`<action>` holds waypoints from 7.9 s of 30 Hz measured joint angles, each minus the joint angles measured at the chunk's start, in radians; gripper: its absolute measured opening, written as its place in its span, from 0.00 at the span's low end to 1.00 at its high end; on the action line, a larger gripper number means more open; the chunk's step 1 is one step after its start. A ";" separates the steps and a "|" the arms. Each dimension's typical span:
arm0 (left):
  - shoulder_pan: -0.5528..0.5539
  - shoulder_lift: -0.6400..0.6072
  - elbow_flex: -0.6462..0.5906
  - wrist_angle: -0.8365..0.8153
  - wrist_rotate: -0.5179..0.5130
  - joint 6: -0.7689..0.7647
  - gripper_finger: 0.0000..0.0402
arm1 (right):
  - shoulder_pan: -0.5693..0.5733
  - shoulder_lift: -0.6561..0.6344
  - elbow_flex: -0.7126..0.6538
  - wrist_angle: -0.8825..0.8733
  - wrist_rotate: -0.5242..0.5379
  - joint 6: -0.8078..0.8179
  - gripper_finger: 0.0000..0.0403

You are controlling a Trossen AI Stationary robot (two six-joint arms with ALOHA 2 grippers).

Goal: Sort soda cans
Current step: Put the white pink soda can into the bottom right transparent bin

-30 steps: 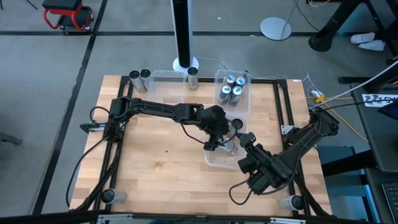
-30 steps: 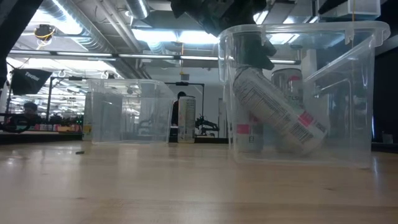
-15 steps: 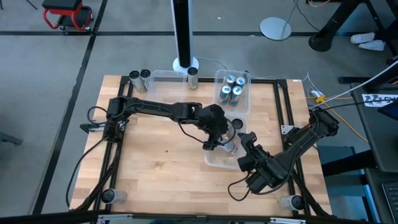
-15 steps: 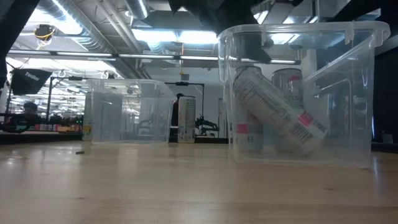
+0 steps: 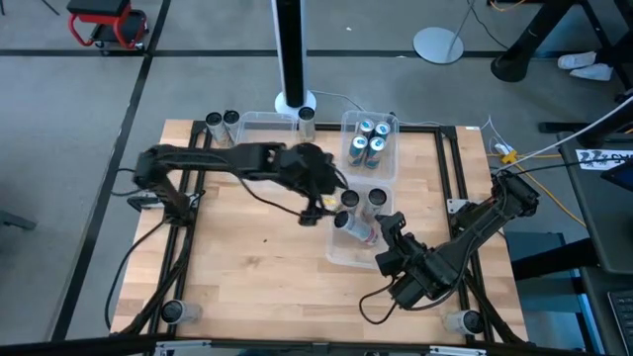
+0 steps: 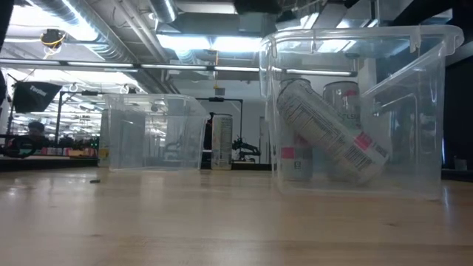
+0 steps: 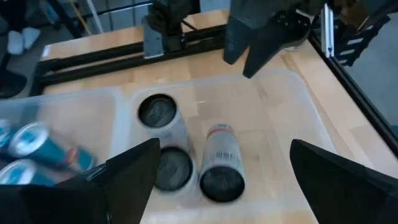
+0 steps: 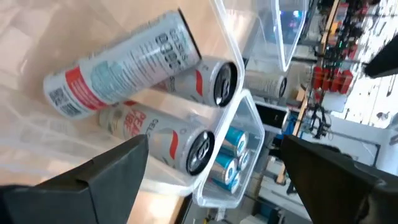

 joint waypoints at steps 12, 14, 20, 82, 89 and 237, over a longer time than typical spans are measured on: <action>-0.013 -0.386 -0.274 -0.175 -0.048 -0.130 0.86 | -0.037 0.000 0.000 0.194 -0.075 -0.099 0.91; -0.024 -0.472 -0.404 -0.090 -0.069 -0.141 0.86 | -0.075 0.000 0.000 0.193 -0.133 -0.057 0.91; -0.070 -0.654 -0.762 0.220 -0.077 -0.150 0.86 | -0.194 0.000 0.000 0.294 -0.291 -0.080 0.91; -0.137 0.197 -0.974 1.448 -0.082 -0.102 0.86 | -0.419 0.138 -0.204 0.715 -0.579 0.020 0.85; -0.137 0.197 -0.975 1.438 -0.082 -0.102 0.86 | -0.409 0.117 -0.201 0.698 -0.599 -0.006 0.62; -0.261 -0.288 -1.165 1.249 -0.085 -0.132 0.86 | -0.266 -0.097 -0.868 2.092 -0.336 -0.325 0.85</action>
